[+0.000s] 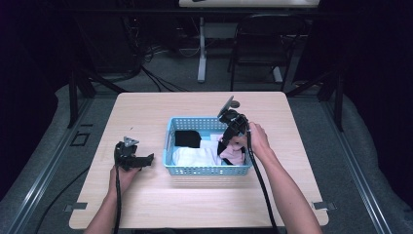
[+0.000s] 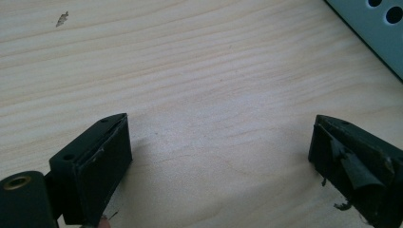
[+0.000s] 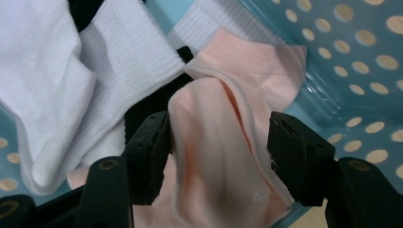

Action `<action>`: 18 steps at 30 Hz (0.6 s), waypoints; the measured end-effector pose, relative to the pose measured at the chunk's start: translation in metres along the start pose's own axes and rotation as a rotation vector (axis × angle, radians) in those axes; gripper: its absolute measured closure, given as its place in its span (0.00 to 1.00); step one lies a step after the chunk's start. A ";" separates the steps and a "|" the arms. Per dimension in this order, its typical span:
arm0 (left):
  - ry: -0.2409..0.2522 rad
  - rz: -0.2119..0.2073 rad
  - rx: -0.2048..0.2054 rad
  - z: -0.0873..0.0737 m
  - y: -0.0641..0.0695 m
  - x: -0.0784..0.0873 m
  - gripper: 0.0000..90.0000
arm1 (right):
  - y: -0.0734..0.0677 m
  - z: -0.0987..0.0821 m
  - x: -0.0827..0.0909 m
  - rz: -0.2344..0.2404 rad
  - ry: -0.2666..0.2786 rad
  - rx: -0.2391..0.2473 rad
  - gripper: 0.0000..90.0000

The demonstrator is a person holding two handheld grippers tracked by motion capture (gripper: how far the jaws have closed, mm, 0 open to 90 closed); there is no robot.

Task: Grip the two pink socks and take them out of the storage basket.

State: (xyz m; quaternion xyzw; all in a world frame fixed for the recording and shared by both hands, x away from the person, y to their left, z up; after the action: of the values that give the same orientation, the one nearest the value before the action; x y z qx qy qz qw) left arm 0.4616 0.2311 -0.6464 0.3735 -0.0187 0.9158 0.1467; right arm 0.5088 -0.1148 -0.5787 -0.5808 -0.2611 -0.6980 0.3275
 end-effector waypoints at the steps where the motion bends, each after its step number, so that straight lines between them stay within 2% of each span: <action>1: 0.000 0.000 -0.001 0.000 0.000 0.000 0.08 | 0.000 0.001 -0.001 -0.001 0.016 -0.006 0.48; 2: 0.000 0.000 0.000 0.000 0.000 0.000 0.08 | 0.001 0.001 -0.002 -0.001 0.024 -0.017 0.50; 4: 0.000 0.000 0.000 0.000 0.000 0.000 0.08 | 0.003 0.000 -0.002 -0.005 0.005 -0.005 0.53; 5: 0.000 0.000 -0.001 0.000 0.000 0.000 0.08 | 0.003 0.000 -0.004 -0.005 0.015 -0.026 0.57; 7: 0.000 0.000 -0.001 0.000 0.000 0.000 0.08 | 0.004 0.000 -0.004 -0.007 0.003 -0.018 0.60; 14: -0.001 -0.001 -0.001 0.000 0.000 0.000 0.08 | 0.004 0.002 -0.002 -0.016 0.025 -0.033 0.79; 18: -0.001 -0.001 -0.002 0.000 0.000 0.000 0.08 | 0.005 0.001 0.002 -0.030 0.034 -0.032 0.84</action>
State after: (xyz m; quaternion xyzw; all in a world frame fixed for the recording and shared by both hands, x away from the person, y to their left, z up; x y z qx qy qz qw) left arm 0.4617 0.2311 -0.6463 0.3740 -0.0193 0.9154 0.1476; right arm 0.5136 -0.1177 -0.5767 -0.5701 -0.2531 -0.7166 0.3122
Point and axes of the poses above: each handheld gripper's, and its own axes: x roughly backward along the jaws, z roughly out of its top, y roughly to its right, the point moved 8 cm from there along -x, roughly forward along the jaws, and after that the axes turned 6 degrees about x, right-handed, at the moved point
